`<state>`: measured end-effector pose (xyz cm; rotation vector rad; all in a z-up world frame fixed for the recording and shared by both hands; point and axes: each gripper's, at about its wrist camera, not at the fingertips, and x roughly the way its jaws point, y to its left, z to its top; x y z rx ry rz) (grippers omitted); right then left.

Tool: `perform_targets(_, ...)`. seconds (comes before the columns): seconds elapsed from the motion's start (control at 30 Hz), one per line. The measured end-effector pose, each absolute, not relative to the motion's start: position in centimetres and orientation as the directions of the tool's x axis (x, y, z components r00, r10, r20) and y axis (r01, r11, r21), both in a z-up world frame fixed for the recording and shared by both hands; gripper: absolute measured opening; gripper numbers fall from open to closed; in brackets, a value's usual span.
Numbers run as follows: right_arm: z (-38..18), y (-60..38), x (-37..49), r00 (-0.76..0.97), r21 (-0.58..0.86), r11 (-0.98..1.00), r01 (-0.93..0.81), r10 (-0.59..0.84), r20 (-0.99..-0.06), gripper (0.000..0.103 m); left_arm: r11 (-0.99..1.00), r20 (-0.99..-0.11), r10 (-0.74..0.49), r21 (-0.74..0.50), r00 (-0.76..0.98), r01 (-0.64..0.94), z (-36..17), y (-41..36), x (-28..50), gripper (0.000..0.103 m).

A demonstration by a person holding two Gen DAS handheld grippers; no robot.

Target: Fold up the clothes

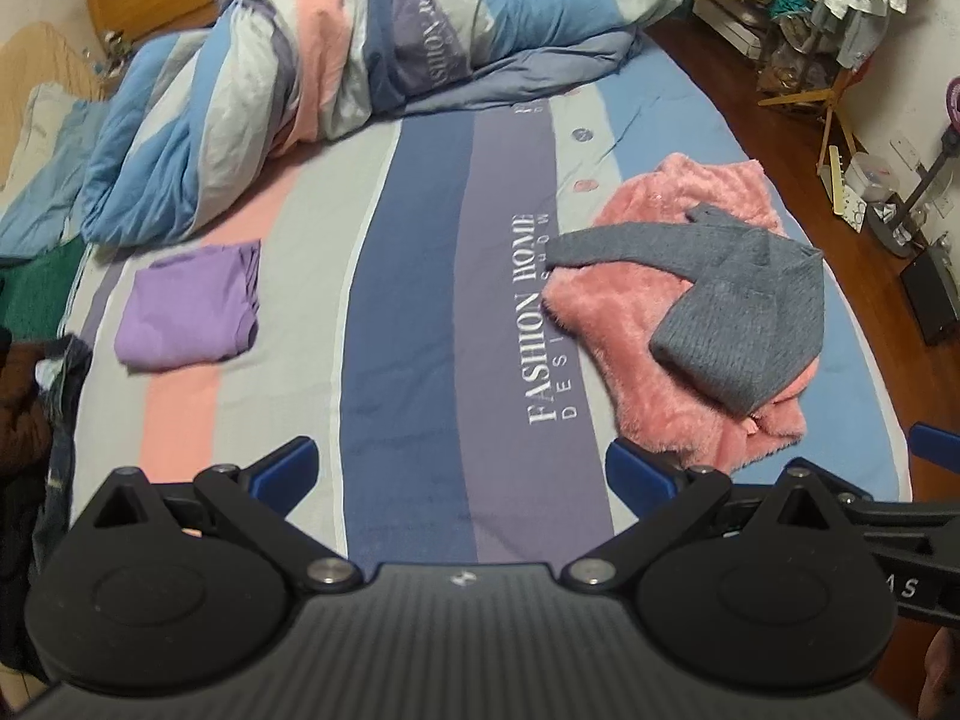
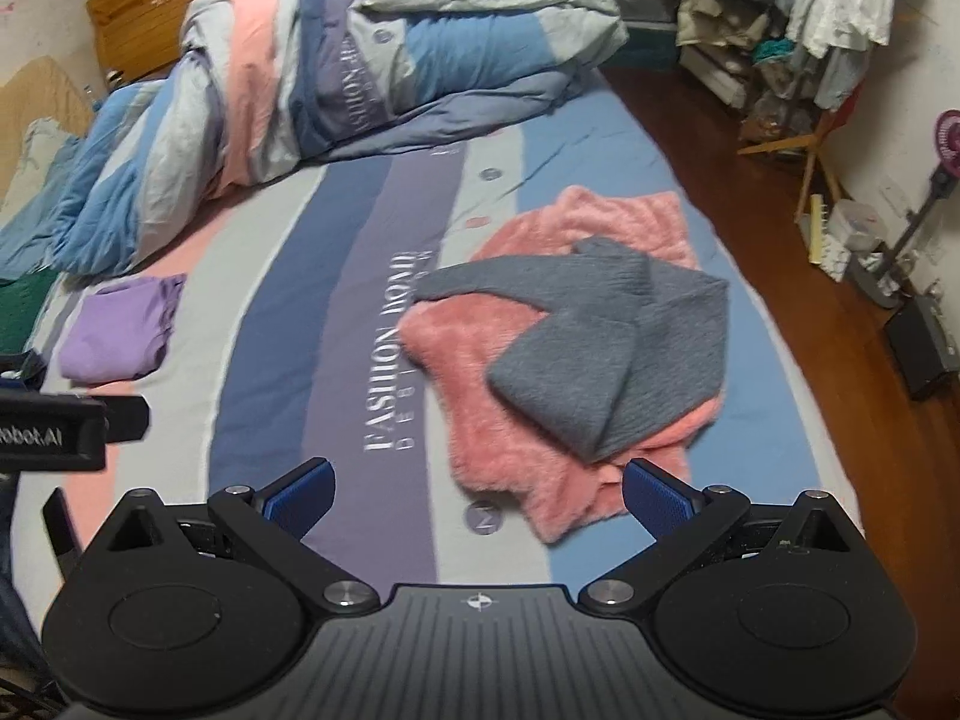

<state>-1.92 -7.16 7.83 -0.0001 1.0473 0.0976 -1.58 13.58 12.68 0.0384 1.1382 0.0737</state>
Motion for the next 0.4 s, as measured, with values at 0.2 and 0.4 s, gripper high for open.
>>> perform_targets(0.2, 8.3, -3.5, -2.3, 0.487, 0.007, 0.992, -0.129, 0.070, -0.871, 0.103, 0.995, -0.921, 0.065, 0.031, 0.385, -0.093, 12.2, 17.3, -2.6, 0.103)
perform_targets(0.4, 8.8, -0.6, -3.2, 0.486, -0.003, 0.987, -0.164, 0.078, -0.870, 0.102, 0.994, -0.923, 0.063, 0.022, 0.380, -0.109, 12.3, 20.4, -3.5, 0.103)
